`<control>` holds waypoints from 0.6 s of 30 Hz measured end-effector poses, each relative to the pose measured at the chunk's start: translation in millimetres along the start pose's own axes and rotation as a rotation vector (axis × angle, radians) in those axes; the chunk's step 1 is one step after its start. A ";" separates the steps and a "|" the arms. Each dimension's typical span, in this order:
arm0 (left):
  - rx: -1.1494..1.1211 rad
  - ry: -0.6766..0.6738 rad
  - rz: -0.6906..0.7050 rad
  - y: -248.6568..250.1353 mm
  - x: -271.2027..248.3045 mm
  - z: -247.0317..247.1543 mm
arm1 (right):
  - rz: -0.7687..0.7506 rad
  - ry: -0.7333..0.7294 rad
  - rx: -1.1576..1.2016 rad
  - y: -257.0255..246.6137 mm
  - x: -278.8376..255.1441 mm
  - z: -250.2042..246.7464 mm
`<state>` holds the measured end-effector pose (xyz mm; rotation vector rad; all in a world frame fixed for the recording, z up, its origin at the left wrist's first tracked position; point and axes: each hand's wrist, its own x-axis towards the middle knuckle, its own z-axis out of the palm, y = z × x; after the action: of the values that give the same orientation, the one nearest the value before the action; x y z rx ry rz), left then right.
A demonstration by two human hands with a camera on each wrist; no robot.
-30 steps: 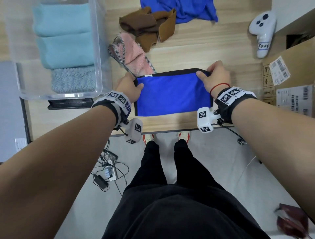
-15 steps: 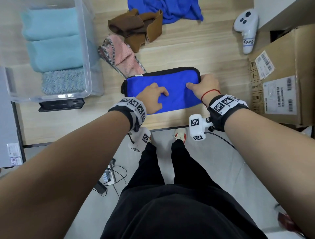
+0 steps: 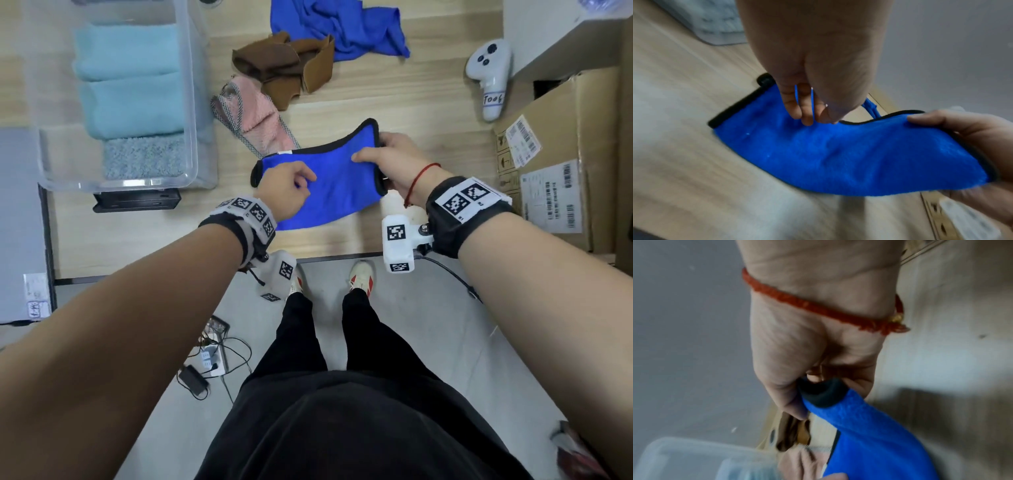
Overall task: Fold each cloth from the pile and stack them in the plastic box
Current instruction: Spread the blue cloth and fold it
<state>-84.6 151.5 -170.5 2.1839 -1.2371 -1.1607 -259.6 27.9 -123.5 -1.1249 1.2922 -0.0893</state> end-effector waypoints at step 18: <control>-0.816 -0.060 -0.495 -49.4 -16.7 -34.7 | 0.049 -0.231 -0.460 2.6 12.0 149.5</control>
<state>-35.2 189.9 -174.3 1.8258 -0.1267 -1.5612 -139.5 112.2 -154.9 -1.4436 1.1596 0.3829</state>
